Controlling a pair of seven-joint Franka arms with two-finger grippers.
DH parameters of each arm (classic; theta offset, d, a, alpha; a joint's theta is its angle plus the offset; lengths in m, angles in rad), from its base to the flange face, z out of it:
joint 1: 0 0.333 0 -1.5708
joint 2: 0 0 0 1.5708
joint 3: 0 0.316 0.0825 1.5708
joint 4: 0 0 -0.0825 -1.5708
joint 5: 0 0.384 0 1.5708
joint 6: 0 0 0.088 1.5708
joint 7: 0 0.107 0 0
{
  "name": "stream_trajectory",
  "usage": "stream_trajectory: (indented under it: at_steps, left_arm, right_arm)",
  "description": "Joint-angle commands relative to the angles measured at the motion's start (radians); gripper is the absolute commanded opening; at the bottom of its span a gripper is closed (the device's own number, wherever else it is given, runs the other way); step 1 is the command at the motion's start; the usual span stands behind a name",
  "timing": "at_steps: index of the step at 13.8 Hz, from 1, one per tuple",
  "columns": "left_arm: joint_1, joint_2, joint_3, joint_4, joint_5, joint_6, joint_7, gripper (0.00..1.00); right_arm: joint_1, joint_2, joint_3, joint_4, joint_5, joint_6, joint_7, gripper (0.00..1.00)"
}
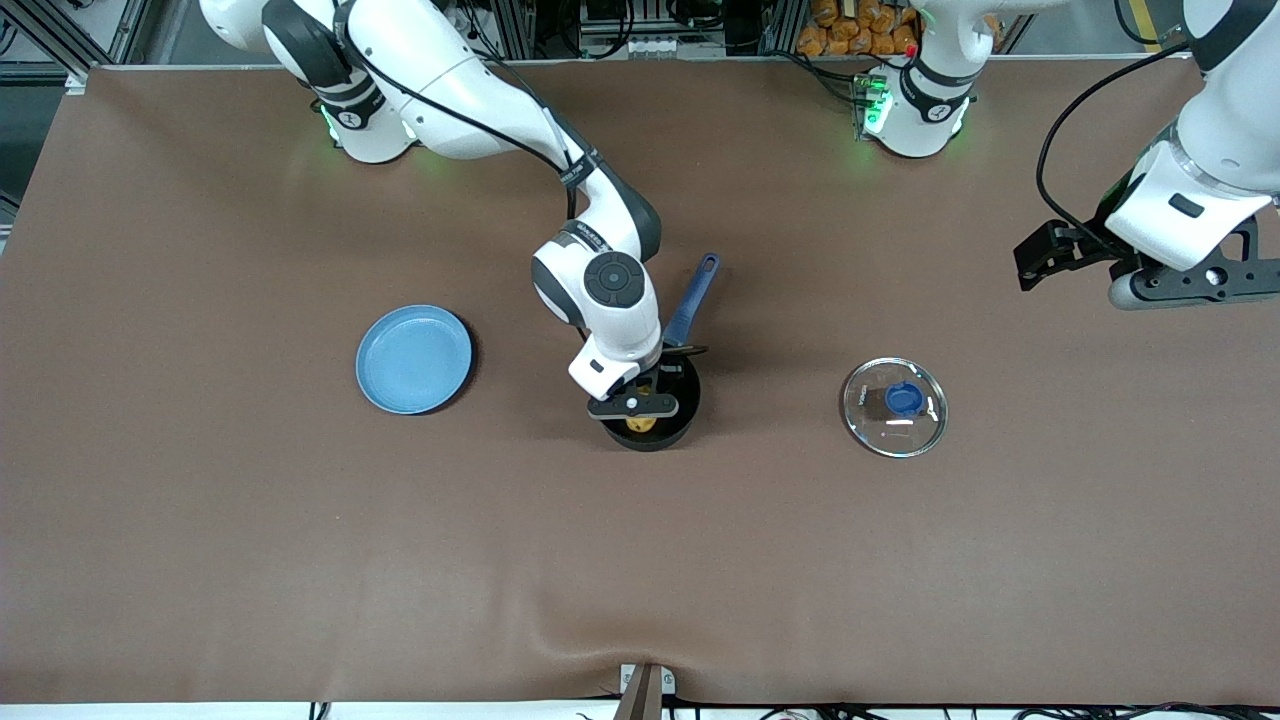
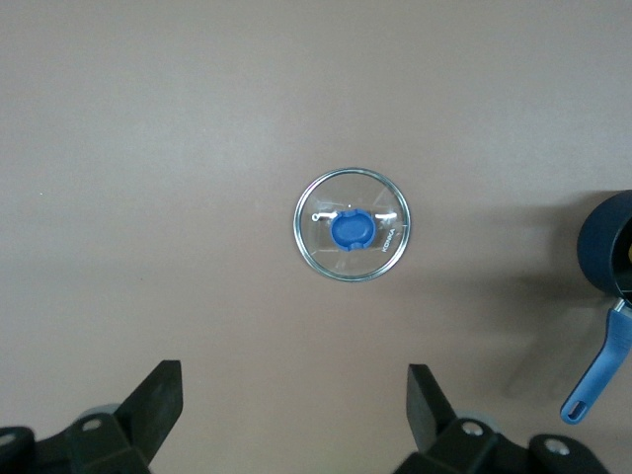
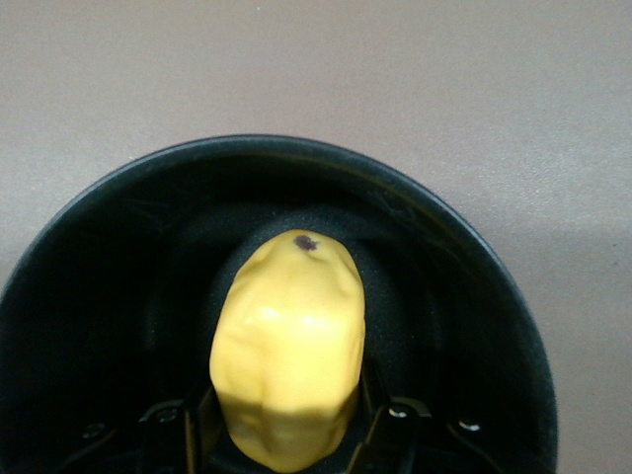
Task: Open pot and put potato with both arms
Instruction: 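Carry the potato over the pot with the right gripper while the left gripper withdraws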
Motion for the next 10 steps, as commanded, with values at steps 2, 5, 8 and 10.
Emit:
stream_trajectory:
  at_steps: [2, 5, 8, 10]
  left_arm:
    - [0.009, -0.017, 0.007, 0.005, -0.019, -0.020, 0.059, 1.00]
    - [0.021, -0.015, 0.008, 0.023, -0.019, -0.020, 0.077, 1.00]
    - [0.052, -0.014, 0.010, 0.060, -0.021, -0.022, 0.082, 1.00]
    - [0.050, -0.015, 0.008, 0.065, -0.021, -0.023, 0.083, 1.00]
  right_arm:
    - [0.010, 0.010, -0.013, 0.029, -0.009, -0.009, 0.021, 0.65]
    - [0.002, -0.013, -0.013, 0.031, -0.007, -0.018, 0.016, 0.66]
    - [-0.039, -0.082, -0.012, 0.034, 0.002, -0.126, 0.008, 0.66]
    - [-0.070, -0.161, -0.006, 0.032, 0.005, -0.215, 0.005, 0.66]
